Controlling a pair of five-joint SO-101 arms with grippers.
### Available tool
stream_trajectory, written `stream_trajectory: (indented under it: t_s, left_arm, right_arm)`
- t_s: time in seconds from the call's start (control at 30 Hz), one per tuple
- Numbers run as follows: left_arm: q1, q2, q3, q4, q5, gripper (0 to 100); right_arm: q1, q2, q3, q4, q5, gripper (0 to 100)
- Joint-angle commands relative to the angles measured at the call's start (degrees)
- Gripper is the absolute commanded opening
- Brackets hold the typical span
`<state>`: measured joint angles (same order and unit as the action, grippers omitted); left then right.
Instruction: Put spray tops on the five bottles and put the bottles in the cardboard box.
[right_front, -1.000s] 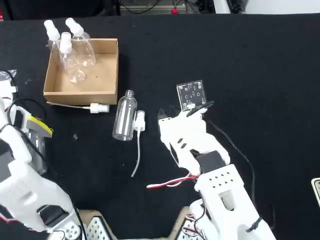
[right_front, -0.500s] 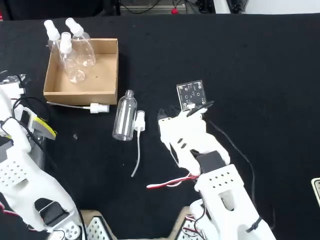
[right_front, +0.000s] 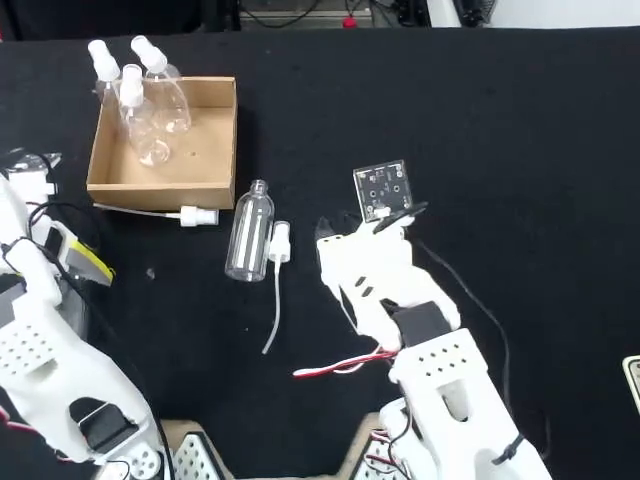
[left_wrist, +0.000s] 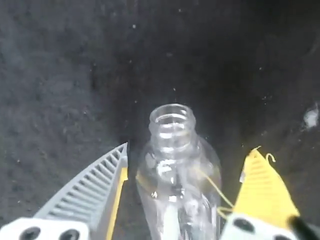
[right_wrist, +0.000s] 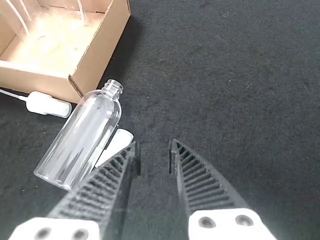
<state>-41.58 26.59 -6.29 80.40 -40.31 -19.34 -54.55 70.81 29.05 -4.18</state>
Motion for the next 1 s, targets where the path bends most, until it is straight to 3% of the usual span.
stream_trajectory:
  t_s: [0.0,0.2,0.4,0.67,0.83,0.97]
  left_arm:
    - [-0.7,-4.9,1.5,-1.6,-2.7,35]
    - [-2.0,-5.6,8.7,-10.3,-2.8,35]
    - [-2.2,-5.6,8.7,-9.8,-2.5,34]
    - [-2.3,-5.6,6.9,-9.7,-2.5,18]
    - [-2.6,-10.7,9.5,-9.9,-3.6,18]
    - [-2.8,-14.4,12.8,-10.4,-8.9,19]
  right_arm:
    - [1.0,-0.8,-0.4,-1.3,0.4,9.9]
    - [1.0,-0.8,-0.4,-1.3,0.4,9.9]
    - [1.0,-0.8,-0.4,-1.4,0.4,9.9]
    - [1.0,-0.8,-0.4,-1.4,0.4,9.9]
    - [1.0,-0.8,-0.4,-1.4,0.4,9.9]
    - [1.0,-0.8,-0.4,-1.4,0.4,9.9]
